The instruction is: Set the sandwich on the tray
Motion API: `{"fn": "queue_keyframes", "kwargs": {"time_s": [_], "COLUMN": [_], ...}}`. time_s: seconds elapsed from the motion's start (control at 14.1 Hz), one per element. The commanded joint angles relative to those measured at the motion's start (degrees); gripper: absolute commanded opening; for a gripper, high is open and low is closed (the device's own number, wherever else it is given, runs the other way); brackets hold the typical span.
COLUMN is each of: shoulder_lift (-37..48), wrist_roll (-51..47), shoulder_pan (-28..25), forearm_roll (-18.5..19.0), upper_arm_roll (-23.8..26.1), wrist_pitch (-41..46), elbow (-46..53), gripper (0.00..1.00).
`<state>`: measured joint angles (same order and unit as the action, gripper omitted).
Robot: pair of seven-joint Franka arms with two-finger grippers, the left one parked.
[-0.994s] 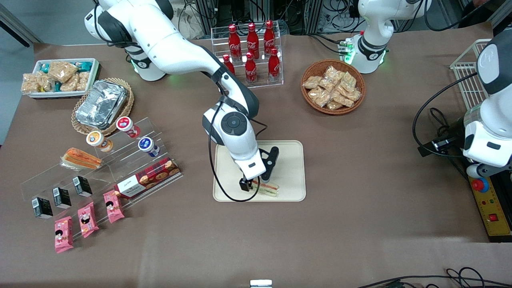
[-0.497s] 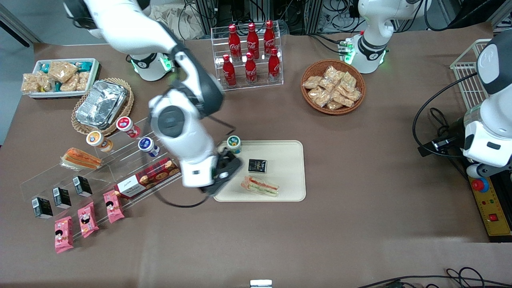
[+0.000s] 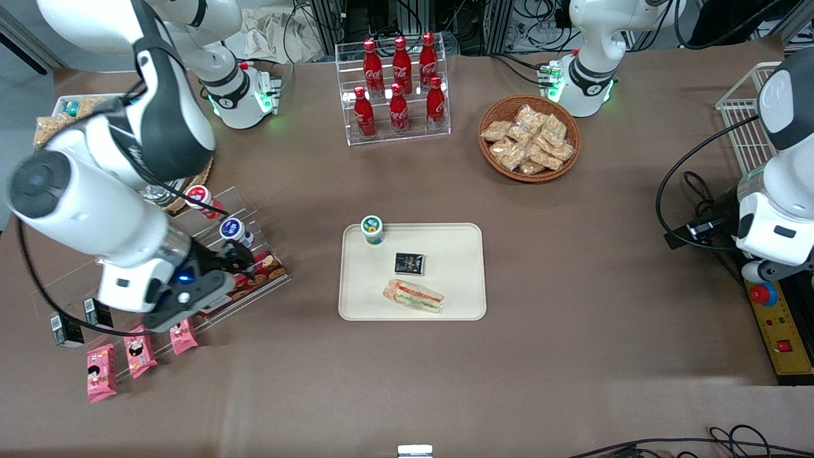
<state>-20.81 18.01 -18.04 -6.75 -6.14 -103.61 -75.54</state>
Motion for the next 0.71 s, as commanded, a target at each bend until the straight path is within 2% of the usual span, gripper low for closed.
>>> {"fn": "queue_keyframes", "kwargs": {"time_s": [0.0, 0.28, 0.43, 0.64], "shoulder_lift": [3.04, 6.56, 7.62, 9.28], "wrist_roll": [-1.04, -7.36, -12.88, -14.23], "shoulder_pan": [2.48, 9.06, 9.25, 9.43], "forearm_roll": [1.03, 1.03, 0.95, 1.21], "upper_arm_roll": [-0.1, -0.19, -2.46, -3.36], "wrist_pitch": [2.96, 8.33, 11.57, 13.0], "elbow": [-1.45, -1.36, -1.1, -1.1], "gripper": [0.98, 0.98, 0.98, 0.98]}}
